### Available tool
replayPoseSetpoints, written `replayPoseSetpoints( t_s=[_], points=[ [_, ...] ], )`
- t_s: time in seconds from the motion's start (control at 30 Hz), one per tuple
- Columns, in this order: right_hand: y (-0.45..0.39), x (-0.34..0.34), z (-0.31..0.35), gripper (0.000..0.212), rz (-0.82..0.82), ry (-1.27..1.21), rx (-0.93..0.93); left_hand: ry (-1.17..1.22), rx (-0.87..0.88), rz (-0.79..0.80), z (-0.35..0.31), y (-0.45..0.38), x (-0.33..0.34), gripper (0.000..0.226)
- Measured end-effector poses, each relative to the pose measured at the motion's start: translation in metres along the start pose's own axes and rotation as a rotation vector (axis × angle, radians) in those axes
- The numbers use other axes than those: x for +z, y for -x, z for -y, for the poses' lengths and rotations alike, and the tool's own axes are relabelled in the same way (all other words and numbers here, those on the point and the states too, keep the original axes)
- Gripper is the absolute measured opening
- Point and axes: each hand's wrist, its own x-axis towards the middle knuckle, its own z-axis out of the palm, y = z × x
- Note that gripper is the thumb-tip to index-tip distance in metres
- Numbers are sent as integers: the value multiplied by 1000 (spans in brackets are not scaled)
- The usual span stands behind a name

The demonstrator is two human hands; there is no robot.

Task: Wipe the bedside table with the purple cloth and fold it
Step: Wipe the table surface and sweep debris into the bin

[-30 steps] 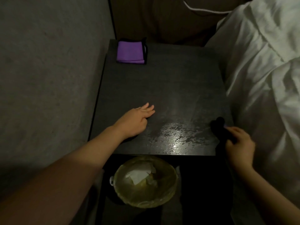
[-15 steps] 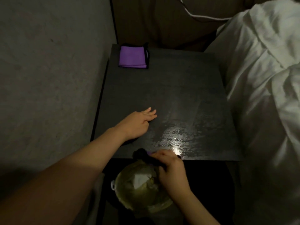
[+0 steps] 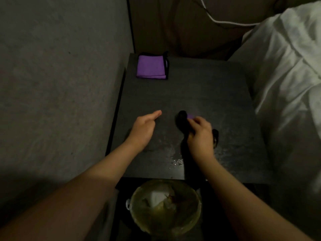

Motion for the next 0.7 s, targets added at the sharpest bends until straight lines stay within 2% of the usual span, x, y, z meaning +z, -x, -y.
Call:
replayPoseSetpoints(
  t_s=[0.07,0.17,0.27,0.33,0.4,0.47,0.57,0.63,0.7],
  points=[
    [23,16,22,40,37,-9,-167,-8,28,-24,-5,-8,-6,44],
    [68,25,36,41,199,-81,-384,-41,47,-35,-9,-18,-18,45],
    [109,13,32,45,384,-128,-462,-98,57,-3,-10,-18,-25,47],
    [117,1,31,46,448,-212,-471,-138,54,4,-11,-16,-27,49],
    [108,-10,37,49,406,-338,-399,-142,57,10,-13,-15,-28,50],
    [84,-16,45,53,237,-400,-282,-139,72,10,-18,-15,-27,50],
    [20,-9,54,50,23,-329,-148,-138,117,-10,-26,-15,-25,49],
    [-25,6,55,44,-10,-203,-126,-140,143,-38,-30,-16,-24,49],
    [-58,26,53,41,35,-96,-144,-139,166,-58,-32,-18,-27,49]
  ],
)
